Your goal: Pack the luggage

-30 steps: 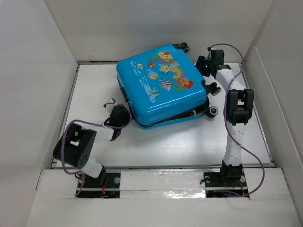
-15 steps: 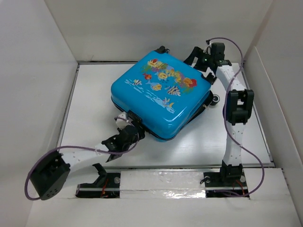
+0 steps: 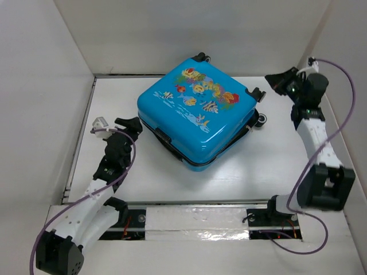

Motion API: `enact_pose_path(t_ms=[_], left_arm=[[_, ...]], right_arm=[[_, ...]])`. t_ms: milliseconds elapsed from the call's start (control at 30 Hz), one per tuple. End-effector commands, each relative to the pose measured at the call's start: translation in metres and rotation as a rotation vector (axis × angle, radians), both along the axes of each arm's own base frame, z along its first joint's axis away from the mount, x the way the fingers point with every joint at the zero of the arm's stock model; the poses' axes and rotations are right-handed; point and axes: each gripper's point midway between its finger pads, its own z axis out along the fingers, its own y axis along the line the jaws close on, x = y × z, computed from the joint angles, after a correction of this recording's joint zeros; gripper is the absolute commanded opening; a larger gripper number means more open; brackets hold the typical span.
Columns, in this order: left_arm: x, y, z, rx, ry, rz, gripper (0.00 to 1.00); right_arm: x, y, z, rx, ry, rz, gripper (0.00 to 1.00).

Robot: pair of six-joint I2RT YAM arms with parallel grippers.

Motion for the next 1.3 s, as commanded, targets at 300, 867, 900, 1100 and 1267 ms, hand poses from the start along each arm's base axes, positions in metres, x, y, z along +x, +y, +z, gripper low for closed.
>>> enact_pose_path(t_ms=[300, 867, 900, 1100, 1267], left_arm=[[0.183, 0.027, 0.089, 0.048, 0.022, 0.041, 0.61], [0.290, -0.018, -0.064, 0.025, 0.324, -0.514, 0.63], [0.289, -0.028, -0.067, 0.027, 0.316, -0.537, 0.63], [0.238, -0.055, -0.070, -0.083, 0.215, -0.539, 0.61], [0.168, -0.059, -0.109, -0.162, 0.281, -0.419, 0.60]], right_arm=[[-0.138, -0.007, -0.131, -0.068, 0.077, -0.289, 0.00], [-0.080, 0.059, -0.168, -0.170, 0.168, -0.077, 0.02], [-0.076, 0.064, -0.167, -0.177, 0.165, -0.061, 0.02], [-0.042, 0.078, -0.152, -0.203, 0.110, -0.012, 0.02], [-0.024, 0.097, -0.157, -0.239, 0.141, 0.076, 0.02]])
